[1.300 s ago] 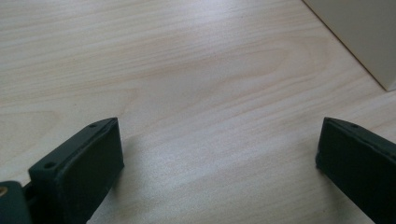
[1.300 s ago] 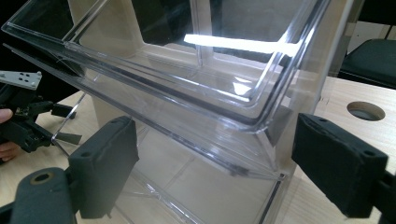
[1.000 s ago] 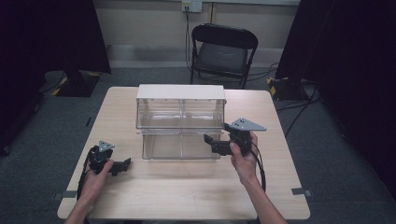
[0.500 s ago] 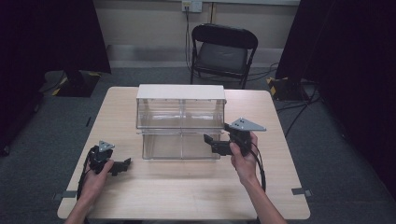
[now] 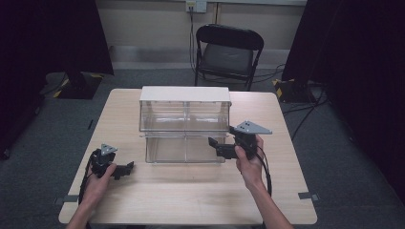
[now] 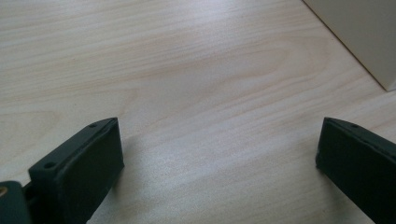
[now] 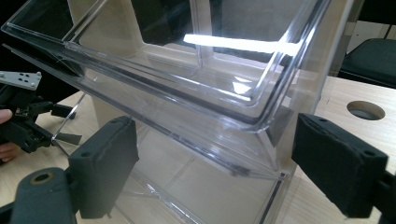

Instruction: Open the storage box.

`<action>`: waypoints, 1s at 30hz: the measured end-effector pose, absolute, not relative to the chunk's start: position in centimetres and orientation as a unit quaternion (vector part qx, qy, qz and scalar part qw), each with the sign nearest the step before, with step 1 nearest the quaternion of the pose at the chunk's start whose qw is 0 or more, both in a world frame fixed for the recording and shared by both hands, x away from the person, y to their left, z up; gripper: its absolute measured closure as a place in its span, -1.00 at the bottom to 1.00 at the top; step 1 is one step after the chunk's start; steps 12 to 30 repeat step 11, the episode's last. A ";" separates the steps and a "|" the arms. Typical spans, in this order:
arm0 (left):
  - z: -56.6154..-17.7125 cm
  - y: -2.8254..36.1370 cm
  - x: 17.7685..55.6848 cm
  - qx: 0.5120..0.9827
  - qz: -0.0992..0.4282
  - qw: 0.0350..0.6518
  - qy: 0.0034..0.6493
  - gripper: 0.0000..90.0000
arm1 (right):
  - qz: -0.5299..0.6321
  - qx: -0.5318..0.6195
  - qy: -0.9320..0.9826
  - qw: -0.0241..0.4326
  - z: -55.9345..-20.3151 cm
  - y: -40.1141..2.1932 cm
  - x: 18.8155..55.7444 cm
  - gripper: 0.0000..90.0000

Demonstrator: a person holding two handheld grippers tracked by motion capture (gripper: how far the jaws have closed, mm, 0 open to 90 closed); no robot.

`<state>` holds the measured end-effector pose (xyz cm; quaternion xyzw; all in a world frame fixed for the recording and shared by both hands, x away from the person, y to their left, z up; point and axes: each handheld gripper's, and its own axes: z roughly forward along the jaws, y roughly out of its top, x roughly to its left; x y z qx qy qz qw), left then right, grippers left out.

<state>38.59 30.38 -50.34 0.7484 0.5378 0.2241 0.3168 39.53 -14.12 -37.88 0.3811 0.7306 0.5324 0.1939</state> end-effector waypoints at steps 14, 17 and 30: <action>-50.3 30.4 38.6 0.749 0.223 0.318 0.537 -1.00 | 0.532 0.381 0.731 0.193 -37.9 -14.1 39.6 -0.69; -50.3 30.4 38.6 0.749 0.223 0.318 0.537 -1.00 | 0.532 0.381 0.731 0.193 -37.9 -14.1 39.6 -0.69; -50.3 30.4 38.6 0.749 0.223 0.318 0.537 -1.00 | 0.532 0.381 0.731 0.193 -37.9 -14.1 39.6 -0.69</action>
